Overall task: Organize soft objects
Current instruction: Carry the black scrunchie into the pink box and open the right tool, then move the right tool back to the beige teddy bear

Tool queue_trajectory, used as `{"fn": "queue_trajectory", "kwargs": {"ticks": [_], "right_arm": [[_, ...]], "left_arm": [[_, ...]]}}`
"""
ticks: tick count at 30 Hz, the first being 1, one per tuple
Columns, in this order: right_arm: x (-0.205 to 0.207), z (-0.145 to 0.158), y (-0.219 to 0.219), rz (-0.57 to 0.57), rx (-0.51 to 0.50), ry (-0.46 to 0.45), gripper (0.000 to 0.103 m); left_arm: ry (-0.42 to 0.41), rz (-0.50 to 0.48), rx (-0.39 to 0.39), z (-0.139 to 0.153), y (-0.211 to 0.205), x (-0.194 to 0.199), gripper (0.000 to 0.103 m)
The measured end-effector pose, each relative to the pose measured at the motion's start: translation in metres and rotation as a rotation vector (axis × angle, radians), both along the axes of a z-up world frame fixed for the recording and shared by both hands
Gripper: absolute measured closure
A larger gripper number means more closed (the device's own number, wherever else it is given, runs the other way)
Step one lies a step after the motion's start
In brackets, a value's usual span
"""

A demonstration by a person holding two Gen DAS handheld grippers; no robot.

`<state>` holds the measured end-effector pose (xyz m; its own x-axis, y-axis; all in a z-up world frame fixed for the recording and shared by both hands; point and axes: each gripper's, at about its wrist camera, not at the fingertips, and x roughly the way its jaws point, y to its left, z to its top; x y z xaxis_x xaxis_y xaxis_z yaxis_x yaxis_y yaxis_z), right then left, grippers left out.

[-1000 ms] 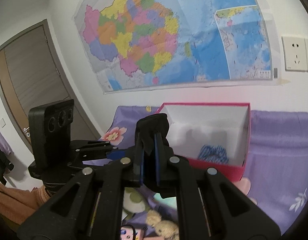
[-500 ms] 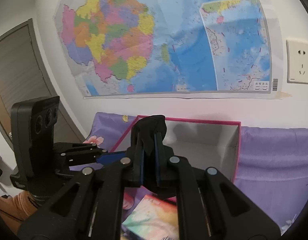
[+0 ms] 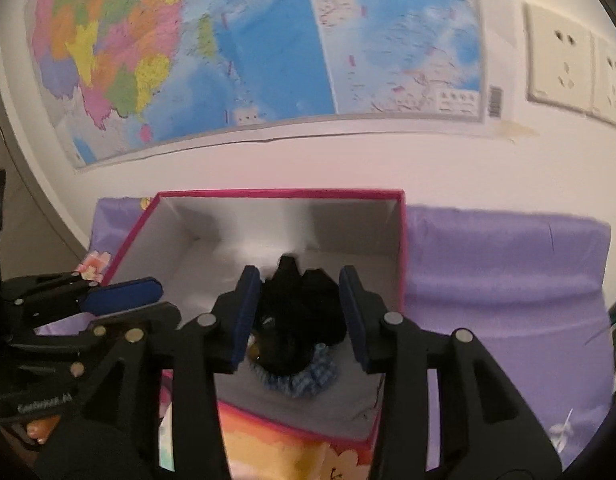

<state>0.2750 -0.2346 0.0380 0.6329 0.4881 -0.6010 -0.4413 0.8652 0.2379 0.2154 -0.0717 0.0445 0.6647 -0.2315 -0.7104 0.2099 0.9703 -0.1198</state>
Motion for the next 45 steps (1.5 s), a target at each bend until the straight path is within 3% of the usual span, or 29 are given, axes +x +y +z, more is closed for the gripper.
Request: {"fn": "queue_trajectory", "kwargs": {"ticks": [17,30,39,45], "right_arm": [[-0.115,0.028,-0.036,0.155,0.168,-0.041,0.055],[-0.176,-0.024,-0.064,0.138,0.150,0.077,0.051],[-0.188,-0.070,-0.085,0.064,0.152,0.202,0.050],[-0.188,-0.080,-0.090,0.041,0.149,0.218,0.050]], "left_arm": [[-0.116,-0.072,-0.060,0.019,0.022,-0.105,0.060],[-0.068,-0.171,-0.050,-0.014,0.008,-0.161,0.059],[0.037,-0.217,-0.062,-0.050,-0.013,-0.170,0.059],[0.079,-0.232,-0.051,-0.064,-0.022,-0.172,0.059]]}}
